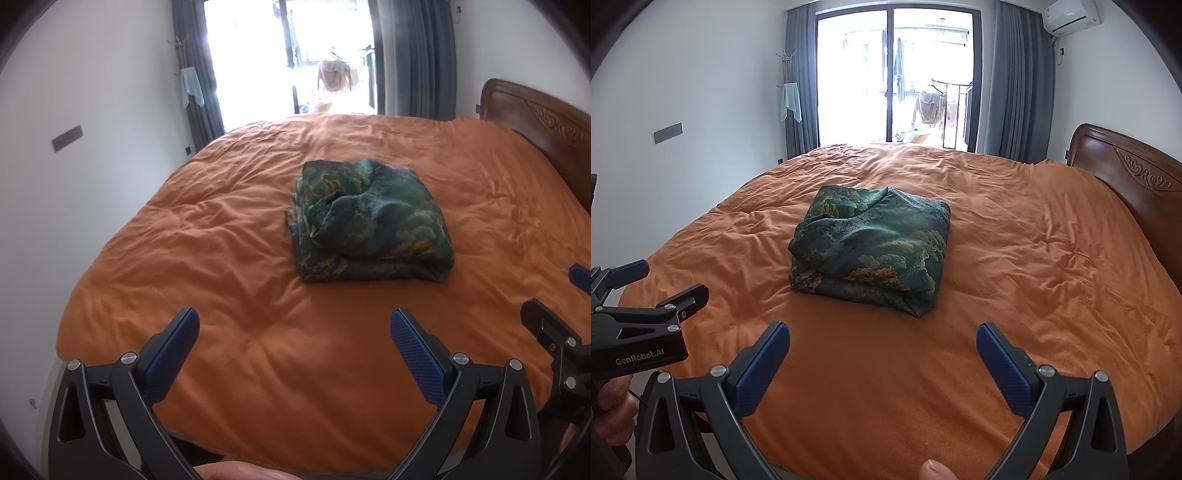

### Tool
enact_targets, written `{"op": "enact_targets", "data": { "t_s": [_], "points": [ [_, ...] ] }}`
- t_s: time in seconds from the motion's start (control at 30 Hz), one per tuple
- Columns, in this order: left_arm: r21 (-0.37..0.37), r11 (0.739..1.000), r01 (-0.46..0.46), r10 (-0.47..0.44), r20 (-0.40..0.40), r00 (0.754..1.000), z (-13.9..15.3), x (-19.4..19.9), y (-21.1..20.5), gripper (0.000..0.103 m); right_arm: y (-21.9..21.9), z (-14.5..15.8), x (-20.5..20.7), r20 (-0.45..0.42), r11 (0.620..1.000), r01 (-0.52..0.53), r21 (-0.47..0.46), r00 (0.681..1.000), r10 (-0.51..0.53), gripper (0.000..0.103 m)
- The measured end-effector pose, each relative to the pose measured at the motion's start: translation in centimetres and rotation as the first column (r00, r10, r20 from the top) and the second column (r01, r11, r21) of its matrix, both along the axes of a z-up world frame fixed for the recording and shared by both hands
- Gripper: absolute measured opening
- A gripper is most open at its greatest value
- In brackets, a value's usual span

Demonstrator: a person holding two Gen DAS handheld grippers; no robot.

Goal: Fold large clothes

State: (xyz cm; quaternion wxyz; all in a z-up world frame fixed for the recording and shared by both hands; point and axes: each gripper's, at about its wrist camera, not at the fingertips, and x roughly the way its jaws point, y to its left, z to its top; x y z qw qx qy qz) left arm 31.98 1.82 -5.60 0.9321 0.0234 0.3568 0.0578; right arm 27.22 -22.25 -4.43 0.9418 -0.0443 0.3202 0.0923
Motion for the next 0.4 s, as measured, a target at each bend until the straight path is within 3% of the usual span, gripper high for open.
{"op": "enact_targets", "data": {
  "t_s": [0.4],
  "points": [
    [0.001,1.000,0.005,-0.005,0.030,1.000,0.02,-0.03,-0.15,0.103,-0.32,-0.09,0.27,0.002,1.000,0.008,0.000,1.000,-0.008,0.103]
  ]
}}
